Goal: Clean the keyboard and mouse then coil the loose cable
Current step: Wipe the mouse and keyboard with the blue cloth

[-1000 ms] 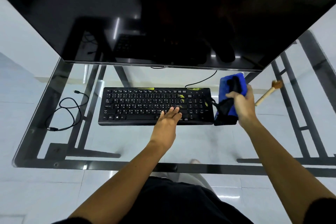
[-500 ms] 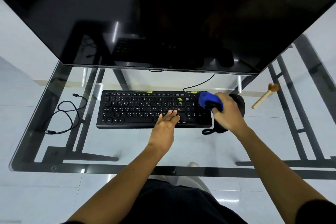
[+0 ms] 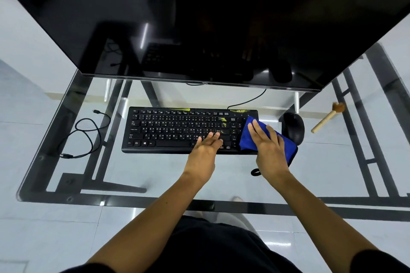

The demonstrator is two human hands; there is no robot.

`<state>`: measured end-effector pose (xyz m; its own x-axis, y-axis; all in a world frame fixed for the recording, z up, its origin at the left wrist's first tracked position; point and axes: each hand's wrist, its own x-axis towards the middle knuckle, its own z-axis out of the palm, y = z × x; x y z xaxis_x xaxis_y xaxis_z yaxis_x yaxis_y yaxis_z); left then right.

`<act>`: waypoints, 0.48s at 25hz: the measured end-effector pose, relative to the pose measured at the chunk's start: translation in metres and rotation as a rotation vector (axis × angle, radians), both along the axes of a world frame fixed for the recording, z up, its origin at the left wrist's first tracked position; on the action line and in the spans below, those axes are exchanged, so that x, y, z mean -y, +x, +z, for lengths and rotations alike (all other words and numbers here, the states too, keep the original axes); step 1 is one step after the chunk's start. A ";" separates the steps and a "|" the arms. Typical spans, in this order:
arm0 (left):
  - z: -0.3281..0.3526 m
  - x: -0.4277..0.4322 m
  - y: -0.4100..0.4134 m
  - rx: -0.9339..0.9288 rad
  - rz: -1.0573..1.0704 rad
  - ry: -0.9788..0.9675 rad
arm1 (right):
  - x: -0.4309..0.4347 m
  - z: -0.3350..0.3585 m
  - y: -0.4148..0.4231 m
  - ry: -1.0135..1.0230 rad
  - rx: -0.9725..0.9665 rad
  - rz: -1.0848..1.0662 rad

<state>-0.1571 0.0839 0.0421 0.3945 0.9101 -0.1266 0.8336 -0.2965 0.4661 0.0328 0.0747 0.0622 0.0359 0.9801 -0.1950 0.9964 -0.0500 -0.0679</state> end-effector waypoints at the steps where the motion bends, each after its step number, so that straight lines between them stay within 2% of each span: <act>1: -0.001 0.000 0.000 -0.002 -0.001 0.001 | 0.002 0.000 -0.001 0.012 -0.003 -0.023; 8: -0.001 0.000 -0.001 -0.001 -0.004 0.002 | 0.012 0.002 0.016 -0.006 0.044 -0.143; 12: -0.002 0.001 0.000 -0.022 -0.012 0.014 | 0.015 0.009 0.025 0.122 -0.145 -0.289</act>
<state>-0.1575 0.0828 0.0405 0.4029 0.9069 -0.1231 0.8400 -0.3130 0.4432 0.0582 0.0594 0.0712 0.2958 0.9500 -0.1003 0.9220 -0.3114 -0.2302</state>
